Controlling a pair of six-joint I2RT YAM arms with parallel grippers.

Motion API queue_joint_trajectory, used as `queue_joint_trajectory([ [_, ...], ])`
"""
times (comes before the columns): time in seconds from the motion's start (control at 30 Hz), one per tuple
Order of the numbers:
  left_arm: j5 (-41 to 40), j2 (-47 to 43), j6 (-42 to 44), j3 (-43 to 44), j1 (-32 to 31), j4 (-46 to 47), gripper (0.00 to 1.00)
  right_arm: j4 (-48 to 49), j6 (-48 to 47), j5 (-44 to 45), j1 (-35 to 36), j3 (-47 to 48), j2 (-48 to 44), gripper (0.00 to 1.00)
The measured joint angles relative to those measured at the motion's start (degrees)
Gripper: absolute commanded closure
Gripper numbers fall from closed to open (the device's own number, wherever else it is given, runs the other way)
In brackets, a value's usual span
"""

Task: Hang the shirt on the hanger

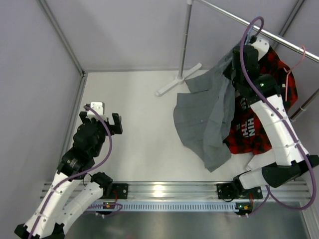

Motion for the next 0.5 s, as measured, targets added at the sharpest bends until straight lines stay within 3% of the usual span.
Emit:
queue_joint_trajectory([
  [0.2,0.5,0.24,-0.96,-0.04,4.39,0.0,0.02,3.65,3.02,-0.17,0.07,-8.04,-0.96,0.98],
  [0.3,1.75,1.16,-2.27,-0.11,8.17,-0.02,0.02,6.27,4.55,-0.72,0.57,-9.25,-1.29,0.44],
  [0.33,2.05,1.64,-2.84,-0.11,9.62,-0.02,0.02,7.3,4.63,-1.14,0.81,-9.66,-1.57,0.07],
  [0.37,2.14,2.19,-3.34,-0.11,10.95,0.0,0.02,8.07,4.87,-1.79,1.03,-10.05,-2.08,0.01],
  [0.5,2.29,3.08,-4.7,-0.13,13.42,-0.04,0.02,9.66,3.5,-4.96,1.88,-12.61,-6.4,0.0],
])
